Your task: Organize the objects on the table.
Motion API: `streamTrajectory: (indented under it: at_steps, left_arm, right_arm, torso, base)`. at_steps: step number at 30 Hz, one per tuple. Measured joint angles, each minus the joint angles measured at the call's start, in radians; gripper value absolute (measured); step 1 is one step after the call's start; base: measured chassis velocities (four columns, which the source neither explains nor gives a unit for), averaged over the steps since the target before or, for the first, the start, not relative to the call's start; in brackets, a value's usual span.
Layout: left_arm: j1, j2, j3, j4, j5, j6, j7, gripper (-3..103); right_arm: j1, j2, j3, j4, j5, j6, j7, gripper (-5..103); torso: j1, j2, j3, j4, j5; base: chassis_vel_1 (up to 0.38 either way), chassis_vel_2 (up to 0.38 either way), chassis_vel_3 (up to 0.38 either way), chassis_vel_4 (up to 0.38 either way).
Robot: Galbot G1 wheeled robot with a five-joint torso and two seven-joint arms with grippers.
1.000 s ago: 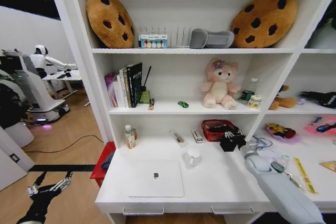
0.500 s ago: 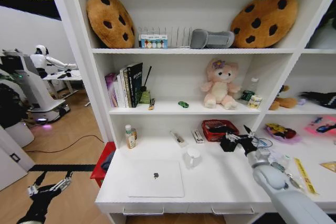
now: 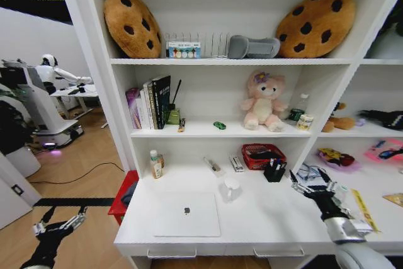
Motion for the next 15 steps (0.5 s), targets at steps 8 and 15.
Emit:
streamTrajectory:
  at_steps: [8, 15]
  left_arm:
    - [0.000, 0.000, 0.000, 0.000, 0.000, 0.000, 0.000, 100]
    - [0.000, 0.000, 0.000, 0.000, 0.000, 0.000, 0.000, 100]
  right_arm:
    - [-0.098, 0.024, 0.022, 0.021, -0.044, 0.026, 0.055, 100]
    - [-0.097, 0.013, 0.041, -0.013, -0.057, 0.049, 0.067, 100]
  torso:
    - [0.000, 0.000, 0.000, 0.0001, 0.0001]
    - [0.000, 0.000, 0.000, 0.0001, 0.0003]
  base:
    - [0.000, 0.000, 0.000, 0.000]
    - [0.000, 0.000, 0.000, 0.000]
